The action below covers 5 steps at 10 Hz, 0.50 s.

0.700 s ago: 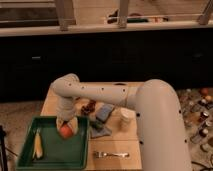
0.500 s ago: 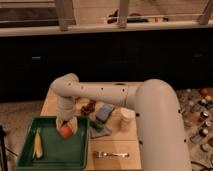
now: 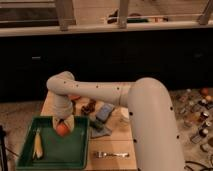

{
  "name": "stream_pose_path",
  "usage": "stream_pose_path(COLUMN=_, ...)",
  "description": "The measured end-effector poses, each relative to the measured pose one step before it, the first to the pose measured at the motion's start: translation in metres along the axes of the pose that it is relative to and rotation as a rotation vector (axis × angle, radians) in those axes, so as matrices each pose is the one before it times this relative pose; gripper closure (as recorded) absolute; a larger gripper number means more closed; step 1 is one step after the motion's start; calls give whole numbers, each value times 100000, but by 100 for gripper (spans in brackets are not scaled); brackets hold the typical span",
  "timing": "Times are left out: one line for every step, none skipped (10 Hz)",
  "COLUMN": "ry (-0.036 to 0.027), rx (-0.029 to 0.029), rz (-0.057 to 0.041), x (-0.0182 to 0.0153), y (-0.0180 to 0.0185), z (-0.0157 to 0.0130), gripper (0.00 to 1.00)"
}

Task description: Place apple in tray

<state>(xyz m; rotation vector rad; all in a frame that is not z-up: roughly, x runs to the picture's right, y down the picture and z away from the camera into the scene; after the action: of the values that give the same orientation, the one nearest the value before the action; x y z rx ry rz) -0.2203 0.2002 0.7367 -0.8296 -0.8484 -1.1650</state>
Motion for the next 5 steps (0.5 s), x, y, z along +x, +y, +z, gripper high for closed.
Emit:
stream_pose_path(ry=-11, rx=-452, rz=-448, x=109, y=-82, z=-125, gripper=20)
stream_pose_path(ry=-71, rx=-118, rz=-237, x=13, y=-35, z=11, gripper=20)
stream_pose_path(ry=-47, rx=-87, rz=-218, x=-9, y=34, z=41, gripper=20)
stream_pose_path(ry=-21, rx=-69, rz=-32, x=2, y=131, z=37, gripper=20)
stream_pose_path(ry=52, rx=-49, rz=-123, x=-34, y=87, z=30, gripper=20)
